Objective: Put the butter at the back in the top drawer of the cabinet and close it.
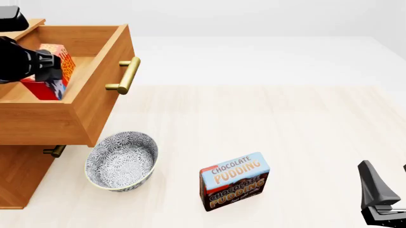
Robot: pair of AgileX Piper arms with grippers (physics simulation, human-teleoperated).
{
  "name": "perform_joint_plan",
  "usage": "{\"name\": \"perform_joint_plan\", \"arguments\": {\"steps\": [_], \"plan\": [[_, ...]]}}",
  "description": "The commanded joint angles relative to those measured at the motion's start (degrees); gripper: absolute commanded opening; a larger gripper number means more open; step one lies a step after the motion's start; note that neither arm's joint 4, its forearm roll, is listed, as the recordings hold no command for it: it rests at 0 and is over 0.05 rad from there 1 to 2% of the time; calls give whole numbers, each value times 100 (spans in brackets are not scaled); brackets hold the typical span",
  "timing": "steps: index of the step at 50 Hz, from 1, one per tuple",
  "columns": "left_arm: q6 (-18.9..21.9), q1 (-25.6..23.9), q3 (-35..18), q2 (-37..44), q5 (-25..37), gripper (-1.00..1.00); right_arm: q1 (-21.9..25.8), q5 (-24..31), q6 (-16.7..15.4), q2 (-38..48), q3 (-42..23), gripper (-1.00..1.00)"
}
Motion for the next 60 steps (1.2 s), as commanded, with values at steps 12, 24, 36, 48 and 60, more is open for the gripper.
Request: {"name": "perform_joint_plan", "arguments": {"steps": [12, 24, 36, 48, 60], "plan": [[61, -17, -40, 30, -120, -100, 0, 0, 0, 0, 0, 100], [68, -11, -54, 33, -113, -100, 0, 0, 0, 0, 0, 100], [39, -21, -126, -4, -62, 100, 0, 0, 0, 0, 0, 100], [-25, -91, -291, -114, 75, 100, 0, 0, 0, 0, 0, 100], [-147, -517, -923, -340, 434, 100, 0, 0, 0, 0, 0, 100]]}}
